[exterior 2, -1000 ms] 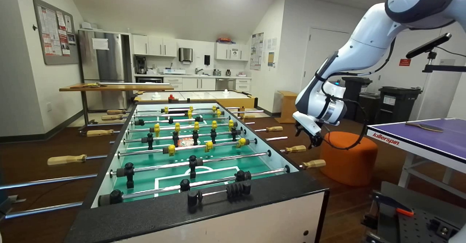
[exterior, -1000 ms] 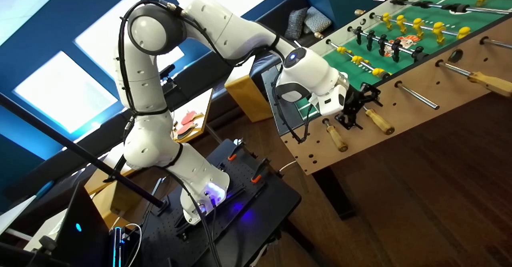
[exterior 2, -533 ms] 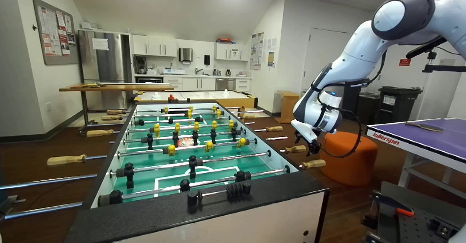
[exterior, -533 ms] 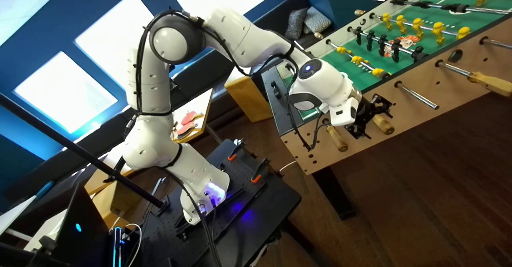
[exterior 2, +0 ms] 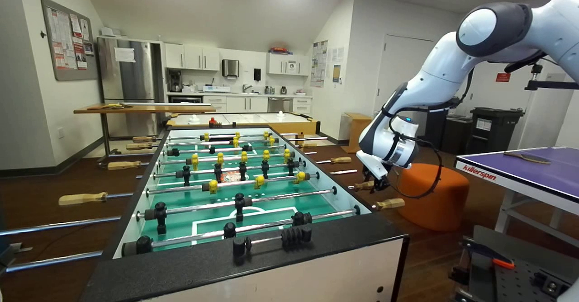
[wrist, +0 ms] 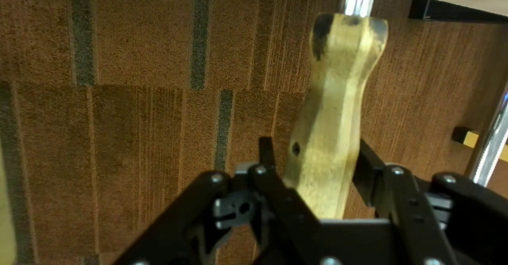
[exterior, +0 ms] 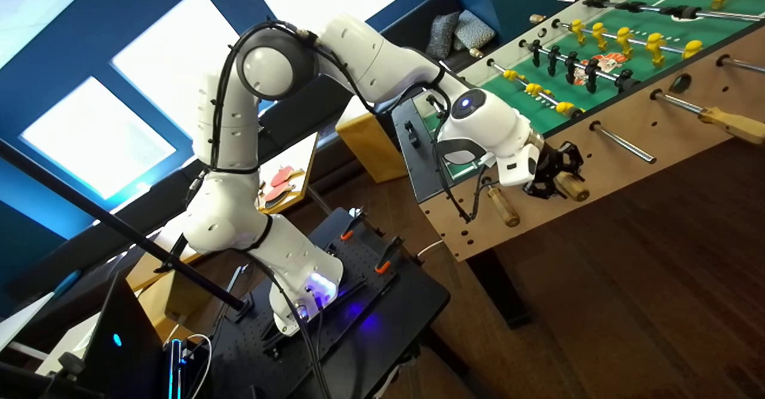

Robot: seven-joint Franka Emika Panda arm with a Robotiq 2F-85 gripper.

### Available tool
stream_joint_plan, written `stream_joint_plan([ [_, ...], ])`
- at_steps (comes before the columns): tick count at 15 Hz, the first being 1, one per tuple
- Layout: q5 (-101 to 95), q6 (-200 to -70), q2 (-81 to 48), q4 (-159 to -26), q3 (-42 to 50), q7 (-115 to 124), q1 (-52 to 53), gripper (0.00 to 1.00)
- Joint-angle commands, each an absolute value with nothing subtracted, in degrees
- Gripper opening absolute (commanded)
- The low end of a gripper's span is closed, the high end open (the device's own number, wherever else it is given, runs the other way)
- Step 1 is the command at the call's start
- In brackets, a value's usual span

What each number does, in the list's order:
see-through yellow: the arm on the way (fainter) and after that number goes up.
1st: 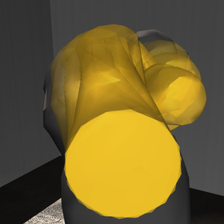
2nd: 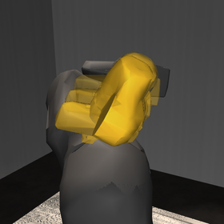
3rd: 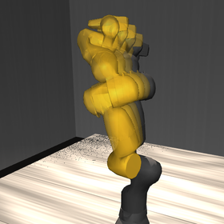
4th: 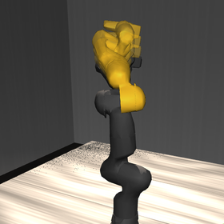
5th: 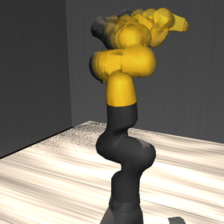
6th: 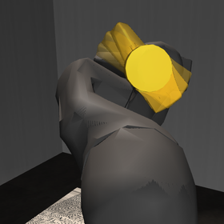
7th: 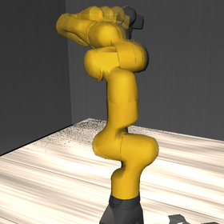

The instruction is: Roll the handle of the Foosball table

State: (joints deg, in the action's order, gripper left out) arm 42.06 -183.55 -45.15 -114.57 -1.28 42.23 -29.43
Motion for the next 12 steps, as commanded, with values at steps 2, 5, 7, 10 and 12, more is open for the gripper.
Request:
stream_joint_plan([
  [2,43.0,-184.5,-44.8,-114.3,-3.1,43.5,-30.7,0.18],
  [5,42.0,-180.5,-43.6,-114.7,-0.8,43.6,-29.7,0.18],
  [7,43.3,-175.2,-42.4,-114.0,1.7,42.0,-28.3,0.18],
  [10,37.8,-162.4,-41.7,-111.5,6.8,45.8,-26.7,0.18],
  [12,31.8,-153.6,-42.6,-107.9,8.4,50.8,-27.1,0.18],
])
